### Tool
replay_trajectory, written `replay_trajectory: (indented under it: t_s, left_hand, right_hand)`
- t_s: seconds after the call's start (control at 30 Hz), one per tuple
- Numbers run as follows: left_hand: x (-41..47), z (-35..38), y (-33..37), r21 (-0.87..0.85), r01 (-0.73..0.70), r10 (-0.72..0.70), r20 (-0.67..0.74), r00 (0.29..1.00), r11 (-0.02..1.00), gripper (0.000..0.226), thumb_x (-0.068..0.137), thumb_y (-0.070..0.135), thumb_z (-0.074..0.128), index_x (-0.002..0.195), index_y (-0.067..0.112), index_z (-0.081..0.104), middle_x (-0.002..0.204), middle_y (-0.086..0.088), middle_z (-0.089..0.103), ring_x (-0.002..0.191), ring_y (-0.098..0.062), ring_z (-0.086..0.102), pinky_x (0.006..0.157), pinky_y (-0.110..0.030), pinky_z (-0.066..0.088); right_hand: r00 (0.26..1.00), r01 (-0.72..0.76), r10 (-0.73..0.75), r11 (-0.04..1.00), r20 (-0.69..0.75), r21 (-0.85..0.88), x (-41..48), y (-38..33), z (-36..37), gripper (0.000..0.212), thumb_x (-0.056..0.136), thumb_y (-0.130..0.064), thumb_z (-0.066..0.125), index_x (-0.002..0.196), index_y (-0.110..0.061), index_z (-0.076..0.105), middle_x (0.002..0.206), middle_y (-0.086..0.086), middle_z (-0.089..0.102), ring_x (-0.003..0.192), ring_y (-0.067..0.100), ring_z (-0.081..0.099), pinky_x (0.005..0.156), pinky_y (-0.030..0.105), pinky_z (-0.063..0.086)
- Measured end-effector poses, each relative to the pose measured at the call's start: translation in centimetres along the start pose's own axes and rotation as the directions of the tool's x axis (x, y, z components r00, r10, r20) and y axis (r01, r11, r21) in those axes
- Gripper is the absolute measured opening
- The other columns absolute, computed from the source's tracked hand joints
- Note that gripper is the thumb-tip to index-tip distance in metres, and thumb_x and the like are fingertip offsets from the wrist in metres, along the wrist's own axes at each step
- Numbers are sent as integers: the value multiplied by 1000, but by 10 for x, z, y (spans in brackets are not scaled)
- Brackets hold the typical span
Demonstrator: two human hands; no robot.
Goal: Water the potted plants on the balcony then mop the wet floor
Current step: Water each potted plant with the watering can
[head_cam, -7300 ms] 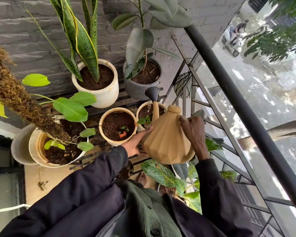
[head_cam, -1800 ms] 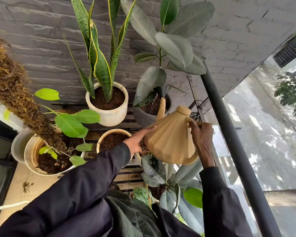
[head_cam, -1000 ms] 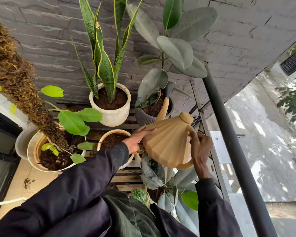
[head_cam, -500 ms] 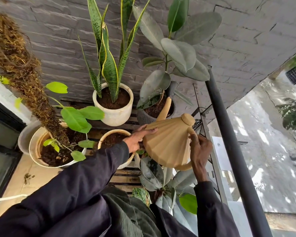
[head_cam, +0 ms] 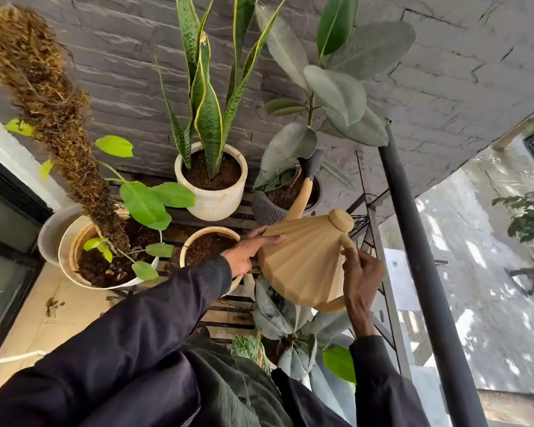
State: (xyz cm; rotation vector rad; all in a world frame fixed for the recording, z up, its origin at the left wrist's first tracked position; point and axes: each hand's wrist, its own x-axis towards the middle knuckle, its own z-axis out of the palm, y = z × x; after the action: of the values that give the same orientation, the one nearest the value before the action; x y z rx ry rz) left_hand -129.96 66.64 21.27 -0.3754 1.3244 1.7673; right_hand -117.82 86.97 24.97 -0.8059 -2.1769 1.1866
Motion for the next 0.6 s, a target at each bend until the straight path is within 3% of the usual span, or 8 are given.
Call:
replay_trajectory:
  t_s: [0.1, 0.23, 0.3, 0.43, 0.53, 0.6]
  left_hand:
    - [-7, -11, -2, 11, 23, -23, -14, 1000, 1000, 102, 50, 41, 97, 141, 39, 51, 137, -1, 58, 126, -26, 52, 109, -52, 41]
    - [-15, -37, -9, -9, 44, -44, -17, 999, 999, 76, 68, 39, 92, 132, 42, 51, 128, 0, 61, 120, -26, 56, 103, -55, 47]
    - [-17, -52, -12, -17, 51, -51, -23, 998, 999, 80, 65, 44, 93, 134, 41, 53, 129, 0, 63, 121, -25, 57, 103, -56, 47]
    - [-30, -78, -7, -28, 46, -47, -33, 998, 999, 76, 70, 46, 88, 135, 41, 51, 132, 2, 60, 121, -23, 56, 95, -48, 54]
    - [-37, -96, 0, -19, 52, -52, -20, 998, 998, 80, 65, 47, 90, 134, 41, 52, 134, 2, 60, 123, -23, 56, 95, -49, 55]
    - [-41, -108, 5, -49, 75, -76, -7, 997, 996, 83, 63, 46, 93, 135, 41, 53, 135, 1, 60, 122, -25, 57, 91, -48, 56]
  right_hand:
    - [999, 2, -2, 1000, 38, 6, -10, -8, 6, 77, 94, -60, 59, 69, 13, 62, 61, 34, 54, 54, 20, 41, 56, 32, 33]
    - [996, 4, -3, 1000, 84, -16, -20, -17, 19, 80, 95, -63, 59, 69, 12, 58, 62, 34, 50, 54, 18, 35, 55, 31, 28]
    - [993, 10, -5, 999, 114, -38, -22, -22, 28, 81, 95, -65, 61, 66, 10, 58, 61, 33, 51, 53, 17, 35, 55, 32, 28]
    - [978, 38, -26, 998, 208, -52, -25, -46, 51, 76, 93, -64, 59, 67, 7, 60, 62, 32, 52, 50, 25, 35, 56, 31, 28]
    - [962, 67, -45, 995, 270, -75, -17, -64, 70, 78, 91, -64, 59, 72, 12, 64, 64, 34, 56, 51, 21, 37, 55, 33, 31]
    - [951, 100, -55, 986, 303, -135, -10, -78, 84, 73, 92, -60, 61, 74, 11, 65, 66, 32, 60, 48, 34, 43, 51, 36, 34]
